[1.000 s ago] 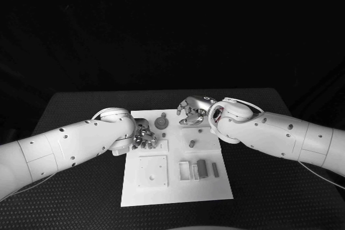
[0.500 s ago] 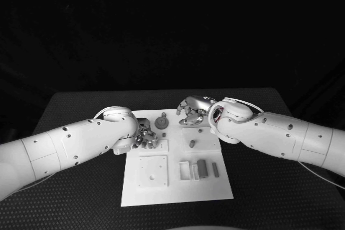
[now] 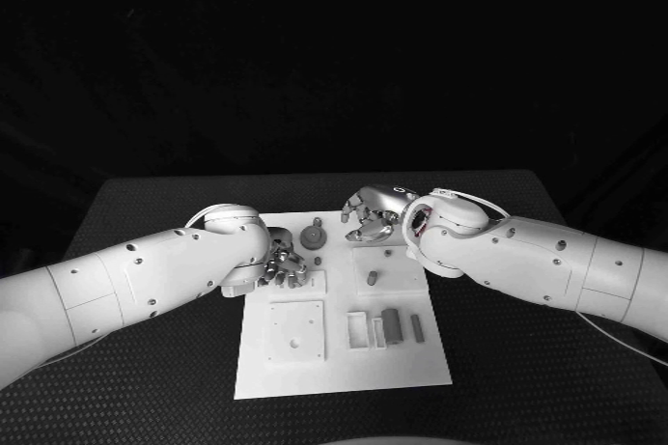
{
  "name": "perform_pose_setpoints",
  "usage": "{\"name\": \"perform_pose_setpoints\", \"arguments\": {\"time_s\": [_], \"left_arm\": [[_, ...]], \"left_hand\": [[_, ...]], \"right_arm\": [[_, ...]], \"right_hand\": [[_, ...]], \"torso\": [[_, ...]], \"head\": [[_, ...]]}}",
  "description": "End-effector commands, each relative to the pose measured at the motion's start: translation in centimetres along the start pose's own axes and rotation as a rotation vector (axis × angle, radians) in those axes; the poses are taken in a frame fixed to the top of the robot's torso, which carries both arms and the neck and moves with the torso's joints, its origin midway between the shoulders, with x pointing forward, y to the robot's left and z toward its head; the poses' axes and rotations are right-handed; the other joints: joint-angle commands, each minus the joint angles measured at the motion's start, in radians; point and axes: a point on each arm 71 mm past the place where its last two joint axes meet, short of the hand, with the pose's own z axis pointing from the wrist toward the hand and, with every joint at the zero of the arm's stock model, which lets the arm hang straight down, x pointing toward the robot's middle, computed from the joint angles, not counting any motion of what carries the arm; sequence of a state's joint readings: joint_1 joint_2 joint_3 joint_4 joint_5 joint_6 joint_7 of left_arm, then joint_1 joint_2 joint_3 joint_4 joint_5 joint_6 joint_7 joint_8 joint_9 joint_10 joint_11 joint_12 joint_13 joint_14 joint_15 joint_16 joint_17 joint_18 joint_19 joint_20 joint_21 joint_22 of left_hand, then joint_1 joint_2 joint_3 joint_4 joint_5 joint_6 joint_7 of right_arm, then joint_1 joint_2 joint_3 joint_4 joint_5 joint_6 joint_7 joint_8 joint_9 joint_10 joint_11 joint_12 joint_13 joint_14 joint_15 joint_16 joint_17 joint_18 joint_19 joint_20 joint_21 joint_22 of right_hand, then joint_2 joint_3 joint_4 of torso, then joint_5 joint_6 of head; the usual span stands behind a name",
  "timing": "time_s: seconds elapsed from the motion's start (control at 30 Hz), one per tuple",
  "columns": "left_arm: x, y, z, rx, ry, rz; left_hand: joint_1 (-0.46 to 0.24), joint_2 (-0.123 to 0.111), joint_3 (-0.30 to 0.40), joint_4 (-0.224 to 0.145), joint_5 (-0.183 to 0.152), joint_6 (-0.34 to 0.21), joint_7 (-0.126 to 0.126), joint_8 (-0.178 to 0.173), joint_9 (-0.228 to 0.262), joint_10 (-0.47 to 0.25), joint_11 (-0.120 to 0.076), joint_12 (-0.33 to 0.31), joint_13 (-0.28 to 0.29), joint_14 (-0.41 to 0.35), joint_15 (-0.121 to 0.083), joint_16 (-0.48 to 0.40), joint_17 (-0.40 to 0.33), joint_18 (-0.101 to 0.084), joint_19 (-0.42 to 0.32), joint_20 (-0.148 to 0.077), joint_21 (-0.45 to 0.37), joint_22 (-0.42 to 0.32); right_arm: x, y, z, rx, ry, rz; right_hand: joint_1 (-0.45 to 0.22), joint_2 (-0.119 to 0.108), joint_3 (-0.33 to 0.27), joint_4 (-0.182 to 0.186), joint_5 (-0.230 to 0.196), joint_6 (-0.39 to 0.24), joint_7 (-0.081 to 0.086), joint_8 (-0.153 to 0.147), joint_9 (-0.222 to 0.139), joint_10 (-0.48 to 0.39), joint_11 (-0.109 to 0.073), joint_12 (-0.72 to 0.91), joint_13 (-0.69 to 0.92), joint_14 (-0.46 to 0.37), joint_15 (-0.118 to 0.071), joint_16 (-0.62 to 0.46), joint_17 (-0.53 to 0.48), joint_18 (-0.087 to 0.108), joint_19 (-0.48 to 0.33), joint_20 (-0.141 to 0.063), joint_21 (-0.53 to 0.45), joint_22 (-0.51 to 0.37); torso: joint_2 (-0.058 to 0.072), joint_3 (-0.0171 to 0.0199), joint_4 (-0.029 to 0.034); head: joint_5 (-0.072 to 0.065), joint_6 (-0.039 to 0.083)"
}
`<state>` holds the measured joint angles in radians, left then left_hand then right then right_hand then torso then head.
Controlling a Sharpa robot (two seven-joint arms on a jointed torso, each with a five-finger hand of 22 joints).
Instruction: Assemble the parts on the task board
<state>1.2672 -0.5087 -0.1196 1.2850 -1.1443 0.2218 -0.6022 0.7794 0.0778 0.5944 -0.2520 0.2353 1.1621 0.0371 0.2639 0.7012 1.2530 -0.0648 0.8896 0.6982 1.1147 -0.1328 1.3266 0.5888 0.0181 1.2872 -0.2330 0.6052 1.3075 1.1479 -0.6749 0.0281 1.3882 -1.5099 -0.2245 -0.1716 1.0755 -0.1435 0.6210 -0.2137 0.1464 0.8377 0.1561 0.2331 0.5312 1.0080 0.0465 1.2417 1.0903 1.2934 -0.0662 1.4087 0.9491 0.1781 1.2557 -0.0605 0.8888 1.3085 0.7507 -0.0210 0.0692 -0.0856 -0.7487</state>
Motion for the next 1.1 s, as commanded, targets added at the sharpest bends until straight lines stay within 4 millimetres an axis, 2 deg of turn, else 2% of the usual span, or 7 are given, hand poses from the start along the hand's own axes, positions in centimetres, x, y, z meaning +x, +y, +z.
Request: {"name": "perform_pose_setpoints", "arguments": {"time_s": [0.03, 0.1, 0.3, 0.4, 0.63, 0.8, 1.1], "left_arm": [[0.88, -0.5, 0.23, 0.018, 0.034, 0.014], [0.86, -0.46, 0.23, 0.018, 0.031, 0.012], [0.79, -0.31, 0.24, 0.015, 0.025, 0.006], [0.78, -0.28, 0.24, 0.016, 0.024, 0.005], [0.72, -0.08, 0.24, 0.013, 0.019, 0.001], [0.68, 0.17, 0.23, 0.009, 0.016, -0.002], [0.6, 0.47, 0.21, 0.004, 0.011, -0.008]], "left_hand": [[-0.031, -0.005, -0.027, 0.004, -0.019, 0.009, 0.0, 0.005, -0.001, 0.01, -0.007, 0.003, 0.001, 0.006, -0.018, 0.005, 0.001, 0.028, -0.005, -0.01, 0.008, 0.022], [-0.041, -0.018, -0.041, 0.017, -0.072, 0.008, -0.001, 0.005, -0.001, 0.008, -0.008, 0.003, 0.002, 0.005, -0.021, 0.005, 0.001, 0.029, -0.008, -0.011, 0.01, 0.02], [-0.07, -0.047, -0.058, 0.043, -0.098, 0.005, -0.001, 0.005, -0.002, 0.007, -0.008, 0.003, 0.001, 0.003, -0.023, 0.005, 0.0, 0.03, -0.013, -0.013, 0.011, 0.019], [-0.085, -0.078, -0.063, 0.062, -0.178, 0.004, -0.002, 0.004, -0.002, 0.006, -0.009, 0.002, 0.001, 0.002, -0.026, 0.005, -0.001, 0.032, -0.015, -0.015, 0.012, 0.018], [-0.096, -0.105, -0.069, 0.078, -0.184, 0.003, -0.001, 0.004, -0.001, 0.005, -0.009, 0.002, 0.0, 0.0, -0.027, 0.006, -0.002, 0.032, -0.016, -0.016, 0.012, 0.017], [-0.097, -0.107, -0.069, 0.079, -0.184, 0.003, -0.001, 0.005, -0.001, 0.004, -0.009, 0.002, 0.0, 0.0, -0.027, 0.006, -0.002, 0.033, -0.016, -0.016, 0.012, 0.017], [-0.078, -0.078, -0.061, 0.073, -0.182, 0.003, -0.002, 0.006, 0.0, 0.005, -0.01, 0.003, 0.001, 0.0, -0.028, 0.008, -0.002, 0.033, -0.016, -0.017, 0.014, 0.018]], "right_arm": [[0.12, 0.1, 0.02, -0.006, 0.011, -0.005], [0.12, 0.1, 0.02, -0.006, 0.011, -0.004], [0.11, 0.06, 0.01, -0.005, 0.011, -0.004], [0.11, 0.06, 0.01, -0.004, 0.011, -0.005], [0.11, 0.02, 0.01, -0.004, 0.011, -0.005], [0.11, 0.01, 0.01, -0.004, 0.01, -0.005], [0.12, 0.0, 0.01, -0.003, 0.011, -0.005]], "right_hand": [[-0.009, 0.001, 0.0, 0.007, 0.003, -0.002, 0.008, -0.005, -0.001, -0.006, 0.004, 0.004, -0.001, -0.003, 0.007, -0.005, -0.001, 0.084, -0.001, -0.005, -0.004, 0.018], [-0.009, 0.001, 0.0, 0.007, 0.003, -0.002, 0.008, -0.005, -0.001, -0.006, 0.004, 0.004, -0.002, -0.003, 0.007, -0.005, -0.001, 0.084, -0.001, -0.005, -0.004, 0.018], [-0.009, 0.001, 0.0, 0.008, 0.003, -0.002, 0.008, -0.005, -0.001, -0.006, 0.004, 0.004, -0.002, -0.003, 0.007, -0.005, -0.001, 0.084, -0.001, -0.005, -0.004, 0.018], [-0.009, 0.001, 0.0, 0.008, 0.003, -0.002, 0.008, -0.005, -0.001, -0.006, 0.004, 0.004, -0.002, -0.004, 0.007, -0.005, -0.002, 0.084, -0.001, -0.005, -0.004, 0.018], [-0.009, 0.001, 0.0, 0.008, 0.003, -0.002, 0.008, -0.005, -0.001, -0.006, 0.004, 0.004, -0.002, -0.003, 0.007, -0.005, -0.001, 0.084, -0.001, -0.005, -0.004, 0.018], [-0.009, 0.001, 0.0, 0.008, 0.003, -0.002, 0.008, -0.005, -0.001, -0.006, 0.004, 0.004, -0.002, -0.003, 0.007, -0.005, 0.0, 0.084, -0.001, -0.005, -0.004, 0.018], [-0.009, 0.001, 0.0, 0.008, 0.003, -0.002, 0.008, -0.005, -0.001, -0.006, 0.004, 0.004, -0.002, -0.004, 0.007, -0.005, -0.001, 0.084, -0.001, -0.005, -0.004, 0.018]], "torso": [[0.0, -0.0004, -0.0003], [0.0, -0.0006, -0.0002], [-0.001, -0.0013, 0.0007], [-0.001, -0.0015, 0.0008], [0.0, -0.0015, 0.0001], [0.0, -0.0017, -0.0001], [0.0, -0.0018, 0.0004]], "head": [[0.0, 0.0], [0.0, 0.0], [-0.001, -0.001], [-0.002, -0.001], [-0.002, 0.0], [-0.002, -0.001], [-0.003, -0.001]]}}
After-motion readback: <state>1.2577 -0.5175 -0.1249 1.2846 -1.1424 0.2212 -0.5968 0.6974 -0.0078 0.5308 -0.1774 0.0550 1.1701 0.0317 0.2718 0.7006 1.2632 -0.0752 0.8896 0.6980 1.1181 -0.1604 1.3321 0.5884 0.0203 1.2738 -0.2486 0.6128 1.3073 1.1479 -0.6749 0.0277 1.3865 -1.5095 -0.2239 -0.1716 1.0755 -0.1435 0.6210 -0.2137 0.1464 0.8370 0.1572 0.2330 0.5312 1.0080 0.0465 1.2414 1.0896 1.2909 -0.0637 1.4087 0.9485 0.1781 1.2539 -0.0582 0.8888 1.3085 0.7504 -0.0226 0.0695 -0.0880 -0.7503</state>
